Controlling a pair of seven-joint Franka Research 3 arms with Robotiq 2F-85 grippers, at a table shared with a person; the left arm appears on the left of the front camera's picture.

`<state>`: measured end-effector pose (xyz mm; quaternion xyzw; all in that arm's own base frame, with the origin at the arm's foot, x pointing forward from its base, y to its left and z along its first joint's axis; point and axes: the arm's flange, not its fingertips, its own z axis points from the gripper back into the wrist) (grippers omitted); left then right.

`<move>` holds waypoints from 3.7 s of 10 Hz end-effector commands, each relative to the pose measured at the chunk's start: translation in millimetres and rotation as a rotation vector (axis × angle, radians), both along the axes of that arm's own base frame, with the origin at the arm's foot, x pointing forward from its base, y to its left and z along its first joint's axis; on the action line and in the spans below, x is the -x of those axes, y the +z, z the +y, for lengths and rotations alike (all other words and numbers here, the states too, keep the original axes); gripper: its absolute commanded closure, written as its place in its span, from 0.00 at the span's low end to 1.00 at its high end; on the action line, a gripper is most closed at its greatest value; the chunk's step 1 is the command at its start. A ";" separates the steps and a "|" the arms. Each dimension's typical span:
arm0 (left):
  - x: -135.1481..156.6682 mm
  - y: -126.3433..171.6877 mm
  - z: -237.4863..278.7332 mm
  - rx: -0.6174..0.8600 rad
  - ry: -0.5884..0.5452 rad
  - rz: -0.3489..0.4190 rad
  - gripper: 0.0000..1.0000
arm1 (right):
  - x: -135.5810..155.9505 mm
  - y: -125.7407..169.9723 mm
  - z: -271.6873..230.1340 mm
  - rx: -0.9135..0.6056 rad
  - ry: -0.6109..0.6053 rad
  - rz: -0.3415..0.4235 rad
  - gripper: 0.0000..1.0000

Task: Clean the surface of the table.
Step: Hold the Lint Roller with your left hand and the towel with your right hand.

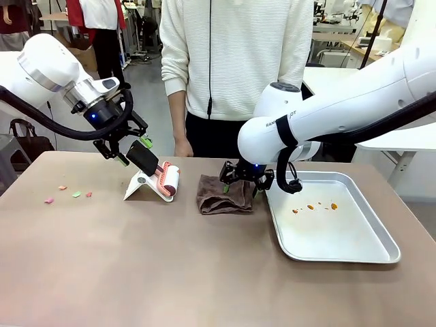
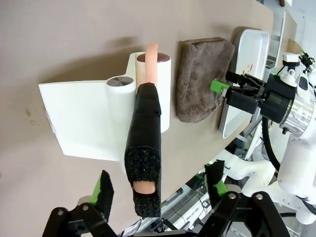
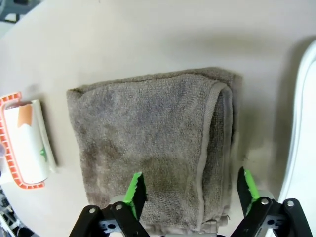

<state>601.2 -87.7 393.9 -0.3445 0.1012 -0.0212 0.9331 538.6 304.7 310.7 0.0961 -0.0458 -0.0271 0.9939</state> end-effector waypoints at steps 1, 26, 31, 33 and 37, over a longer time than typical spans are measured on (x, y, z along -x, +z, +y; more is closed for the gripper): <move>-4.0 2.4 -3.8 -0.033 0.018 0.011 0.58 | -4.9 0.4 9.8 0.047 -0.031 -0.005 0.58; -3.7 0.6 19.4 0.281 -0.008 -0.142 1.00 | -9.9 -17.3 0.3 -0.001 -0.042 0.036 1.00; -7.7 -9.5 7.5 0.290 -0.013 -0.134 1.00 | -11.3 -21.7 -2.7 -0.013 -0.044 0.045 1.00; -5.1 -1.8 12.5 0.368 -0.065 -0.144 1.00 | -12.7 -25.8 -4.1 -0.020 -0.048 0.055 1.00; 2.3 9.7 29.2 0.347 -0.022 -0.183 1.00 | -12.2 -14.7 -14.6 -0.172 -0.018 0.039 1.00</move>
